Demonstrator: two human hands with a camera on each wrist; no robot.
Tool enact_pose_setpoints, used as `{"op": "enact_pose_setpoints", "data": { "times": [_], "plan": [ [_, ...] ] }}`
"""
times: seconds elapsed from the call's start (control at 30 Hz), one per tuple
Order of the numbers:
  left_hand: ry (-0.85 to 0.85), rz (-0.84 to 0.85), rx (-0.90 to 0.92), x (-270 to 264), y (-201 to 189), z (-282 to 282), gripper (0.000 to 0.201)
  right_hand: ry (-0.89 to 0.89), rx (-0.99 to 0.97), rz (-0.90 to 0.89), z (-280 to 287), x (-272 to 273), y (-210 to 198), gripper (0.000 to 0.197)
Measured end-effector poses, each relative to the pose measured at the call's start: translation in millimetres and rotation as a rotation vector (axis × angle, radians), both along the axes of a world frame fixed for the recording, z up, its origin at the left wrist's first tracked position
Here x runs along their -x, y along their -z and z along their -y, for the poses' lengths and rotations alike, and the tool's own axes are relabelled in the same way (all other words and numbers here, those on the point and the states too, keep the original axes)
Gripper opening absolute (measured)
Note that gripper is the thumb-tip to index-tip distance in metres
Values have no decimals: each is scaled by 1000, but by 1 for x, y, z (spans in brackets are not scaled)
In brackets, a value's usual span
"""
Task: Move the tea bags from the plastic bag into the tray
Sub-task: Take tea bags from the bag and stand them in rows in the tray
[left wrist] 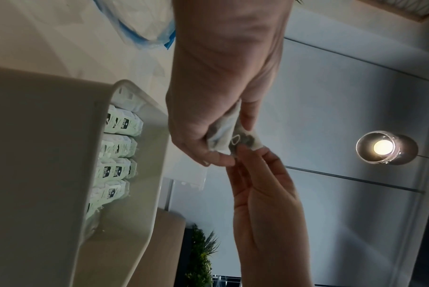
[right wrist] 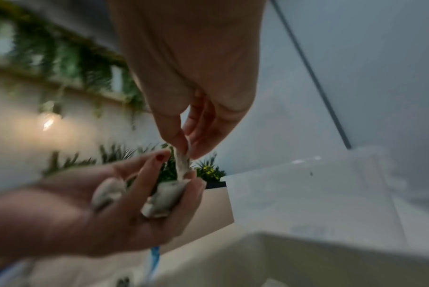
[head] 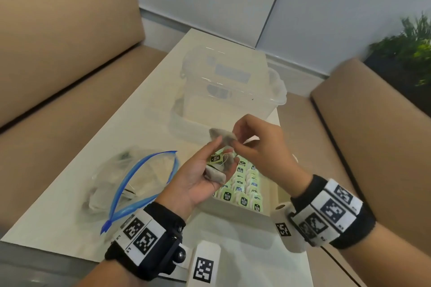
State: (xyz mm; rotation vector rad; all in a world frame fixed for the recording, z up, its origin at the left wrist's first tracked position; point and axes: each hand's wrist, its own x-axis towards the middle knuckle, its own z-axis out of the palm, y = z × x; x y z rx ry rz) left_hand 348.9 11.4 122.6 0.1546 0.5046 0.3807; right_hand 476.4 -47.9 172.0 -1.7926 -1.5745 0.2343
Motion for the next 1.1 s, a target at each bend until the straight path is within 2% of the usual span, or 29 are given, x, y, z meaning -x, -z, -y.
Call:
{"op": "enact_pose_setpoints", "data": {
  "times": [0.1, 0.17, 0.23, 0.33, 0.47, 0.53, 0.77, 0.83, 0.93, 1.0, 1.1],
  "plan": [
    [19, -25, -43, -3, -1, 1, 40, -117, -9, 338, 4, 4, 4, 18],
    [25, -41, -72, -3, -2, 1, 28, -153, 84, 403, 5, 4, 3, 16],
    [58, -65, -130, -2, -1, 0, 21, -185, 157, 355, 5, 0, -2, 16],
    [109, -109, -187, -2, 3, -1, 34, -163, 125, 243, 0, -8, -12, 16],
    [126, -125, -132, -2, 3, 0, 40, -154, 356, 299, -18, -19, -17, 26],
    [131, -132, -146, -1, 3, 0, 34, -165, 407, 307, -24, -20, -17, 23],
    [143, -150, -190, 1, 2, 0, 23, -172, 368, 104, -28, -21, -19, 15],
    [136, -161, -211, 0, -1, 0, 23, -171, 371, 98, -27, -20, -16, 17],
    [149, -177, -231, 0, -2, -1, 34, -194, 321, 63, -24, -22, -19, 10],
    [156, -155, -204, 2, -1, -4, 43, -201, 278, -32, -21, -26, -26, 8],
    [132, -99, -160, 8, -2, -9, 43, -185, 170, -218, -15, -31, -41, 8]
  ]
}}
